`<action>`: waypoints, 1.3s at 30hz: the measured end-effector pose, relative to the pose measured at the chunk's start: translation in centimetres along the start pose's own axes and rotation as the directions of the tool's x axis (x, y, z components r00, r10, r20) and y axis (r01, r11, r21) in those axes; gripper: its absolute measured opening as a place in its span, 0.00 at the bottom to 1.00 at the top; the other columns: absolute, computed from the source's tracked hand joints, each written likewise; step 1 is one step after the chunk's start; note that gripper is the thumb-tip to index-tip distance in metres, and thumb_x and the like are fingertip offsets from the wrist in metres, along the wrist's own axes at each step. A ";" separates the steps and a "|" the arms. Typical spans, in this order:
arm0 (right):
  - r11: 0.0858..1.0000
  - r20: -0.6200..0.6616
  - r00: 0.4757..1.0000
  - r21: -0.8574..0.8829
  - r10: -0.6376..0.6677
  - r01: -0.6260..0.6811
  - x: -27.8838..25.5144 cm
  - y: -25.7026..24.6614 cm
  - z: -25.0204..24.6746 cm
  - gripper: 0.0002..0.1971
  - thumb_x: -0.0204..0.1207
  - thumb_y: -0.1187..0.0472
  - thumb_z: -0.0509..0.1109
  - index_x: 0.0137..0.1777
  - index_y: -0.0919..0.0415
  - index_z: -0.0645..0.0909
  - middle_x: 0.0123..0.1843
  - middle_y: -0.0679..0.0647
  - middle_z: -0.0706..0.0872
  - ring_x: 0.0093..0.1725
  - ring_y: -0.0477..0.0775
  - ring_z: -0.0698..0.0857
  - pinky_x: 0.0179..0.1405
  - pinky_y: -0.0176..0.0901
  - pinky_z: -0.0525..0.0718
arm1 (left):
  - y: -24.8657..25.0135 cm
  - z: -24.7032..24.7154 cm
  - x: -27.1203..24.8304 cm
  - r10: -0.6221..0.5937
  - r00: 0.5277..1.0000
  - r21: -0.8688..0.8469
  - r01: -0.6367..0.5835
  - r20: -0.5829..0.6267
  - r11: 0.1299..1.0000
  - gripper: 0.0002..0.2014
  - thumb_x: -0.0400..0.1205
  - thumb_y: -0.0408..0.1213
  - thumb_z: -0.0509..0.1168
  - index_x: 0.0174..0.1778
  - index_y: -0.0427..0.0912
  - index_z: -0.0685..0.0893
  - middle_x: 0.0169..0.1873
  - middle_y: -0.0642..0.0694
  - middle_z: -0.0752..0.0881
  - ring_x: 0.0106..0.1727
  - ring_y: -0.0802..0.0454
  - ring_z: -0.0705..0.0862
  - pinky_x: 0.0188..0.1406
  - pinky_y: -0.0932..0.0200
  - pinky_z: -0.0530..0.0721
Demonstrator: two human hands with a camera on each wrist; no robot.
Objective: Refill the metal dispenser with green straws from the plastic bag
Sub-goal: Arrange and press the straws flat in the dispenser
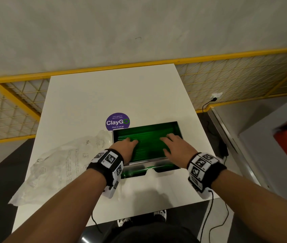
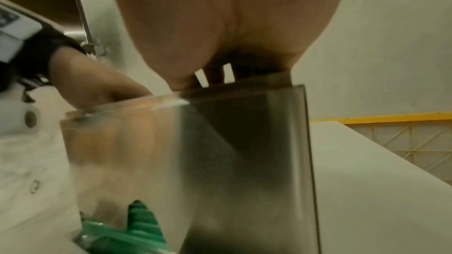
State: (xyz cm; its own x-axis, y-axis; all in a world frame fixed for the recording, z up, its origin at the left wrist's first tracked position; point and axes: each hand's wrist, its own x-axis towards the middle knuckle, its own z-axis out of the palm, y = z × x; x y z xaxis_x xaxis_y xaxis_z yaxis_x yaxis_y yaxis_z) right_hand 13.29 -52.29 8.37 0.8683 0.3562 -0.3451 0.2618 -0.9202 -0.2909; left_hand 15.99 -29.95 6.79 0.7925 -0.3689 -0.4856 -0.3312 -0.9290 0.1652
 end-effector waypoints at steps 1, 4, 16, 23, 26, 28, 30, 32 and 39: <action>1.000 0.056 0.998 -0.011 0.012 -0.011 0.6 -0.1 0.1 0.28 0.84 0.53 0.58 0.83 0.53 0.55 0.83 0.57 0.58 0.80 0.60 0.61 0.78 0.54 0.67 | 0.1 -0.1 0.1 -0.016 1.000 0.022 0.015 0.023 1.000 0.29 0.81 0.33 0.62 0.78 0.46 0.62 0.63 0.37 0.75 0.61 0.35 0.81 0.60 0.43 0.82; 0.998 0.230 0.971 -0.034 0.065 -0.059 2.7 -0.6 -0.4 0.36 0.82 0.50 0.61 0.84 0.45 0.45 0.86 0.53 0.41 0.85 0.59 0.44 0.82 0.61 0.55 | 0.3 -0.2 0.2 -0.023 0.999 0.076 0.021 0.025 0.997 0.35 0.76 0.34 0.67 0.78 0.46 0.61 0.68 0.36 0.69 0.68 0.34 0.73 0.65 0.42 0.78; 0.998 0.198 0.978 -0.016 0.070 -0.068 2.4 -2.1 -1.9 0.12 0.79 0.52 0.66 0.57 0.57 0.81 0.58 0.56 0.83 0.56 0.58 0.83 0.58 0.52 0.82 | 0.3 -0.6 -0.2 -0.013 1.000 0.021 0.013 0.023 1.000 0.29 0.76 0.35 0.69 0.73 0.42 0.67 0.62 0.36 0.74 0.64 0.36 0.76 0.60 0.43 0.81; 0.984 0.115 0.983 0.093 0.141 -0.152 2.8 -1.2 -0.2 0.18 0.81 0.52 0.63 0.69 0.54 0.77 0.67 0.57 0.79 0.64 0.58 0.80 0.64 0.54 0.80 | 1.0 -0.6 0.1 -0.046 0.997 0.076 0.050 -0.054 0.996 0.48 0.71 0.47 0.74 0.81 0.52 0.50 0.74 0.40 0.61 0.73 0.38 0.66 0.66 0.38 0.75; 0.993 0.090 0.990 0.051 0.104 -0.109 2.6 -1.0 0.1 0.27 0.83 0.48 0.59 0.81 0.51 0.61 0.80 0.57 0.63 0.79 0.61 0.64 0.75 0.60 0.69 | 1.1 -0.4 0.5 -0.073 0.997 0.119 0.068 0.038 0.991 0.51 0.73 0.53 0.71 0.83 0.53 0.41 0.79 0.38 0.58 0.78 0.35 0.63 0.71 0.35 0.69; 0.991 0.240 0.962 0.018 0.126 -0.135 2.9 -1.3 0.1 0.31 0.84 0.41 0.52 0.84 0.49 0.50 0.86 0.54 0.48 0.85 0.60 0.49 0.80 0.63 0.56 | 1.1 -0.3 0.7 -0.092 0.988 0.182 0.069 0.121 0.981 0.47 0.77 0.56 0.66 0.83 0.53 0.41 0.83 0.37 0.51 0.81 0.33 0.55 0.76 0.34 0.62; 0.989 0.387 0.910 -0.036 0.149 -0.146 3.0 -1.5 0.1 0.33 0.83 0.37 0.44 0.84 0.51 0.48 0.87 0.54 0.43 0.85 0.59 0.44 0.81 0.63 0.48 | 0.9 -0.2 0.8 -0.094 0.982 0.198 0.061 0.163 0.978 0.40 0.81 0.56 0.60 0.83 0.51 0.44 0.83 0.37 0.48 0.82 0.31 0.53 0.78 0.34 0.60; 0.990 0.415 0.899 -0.055 0.141 -0.130 2.7 -1.7 0.1 0.34 0.83 0.36 0.42 0.84 0.52 0.51 0.87 0.54 0.44 0.85 0.58 0.45 0.82 0.63 0.46 | 0.7 -0.2 0.8 -0.067 0.989 0.108 0.053 0.130 0.993 0.33 0.84 0.53 0.55 0.83 0.48 0.51 0.82 0.35 0.53 0.80 0.29 0.59 0.76 0.36 0.65; 0.987 0.448 0.880 -0.069 0.161 -0.145 3.7 -2.1 -0.4 0.33 0.84 0.39 0.45 0.85 0.53 0.47 0.86 0.58 0.39 0.85 0.64 0.42 0.83 0.62 0.47 | 1.0 -0.3 0.3 -0.043 0.997 -0.013 0.043 0.059 0.999 0.20 0.84 0.42 0.56 0.71 0.39 0.71 0.69 0.34 0.75 0.65 0.34 0.79 0.62 0.45 0.78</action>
State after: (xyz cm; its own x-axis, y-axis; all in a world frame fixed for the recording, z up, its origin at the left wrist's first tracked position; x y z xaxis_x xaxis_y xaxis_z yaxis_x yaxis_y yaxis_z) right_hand 16.11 -49.15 8.09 0.6173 0.2380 -0.7499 0.1610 -0.9712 -0.1757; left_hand 16.05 -30.98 7.03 0.7745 -0.3267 -0.5417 -0.2897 -0.9444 0.1554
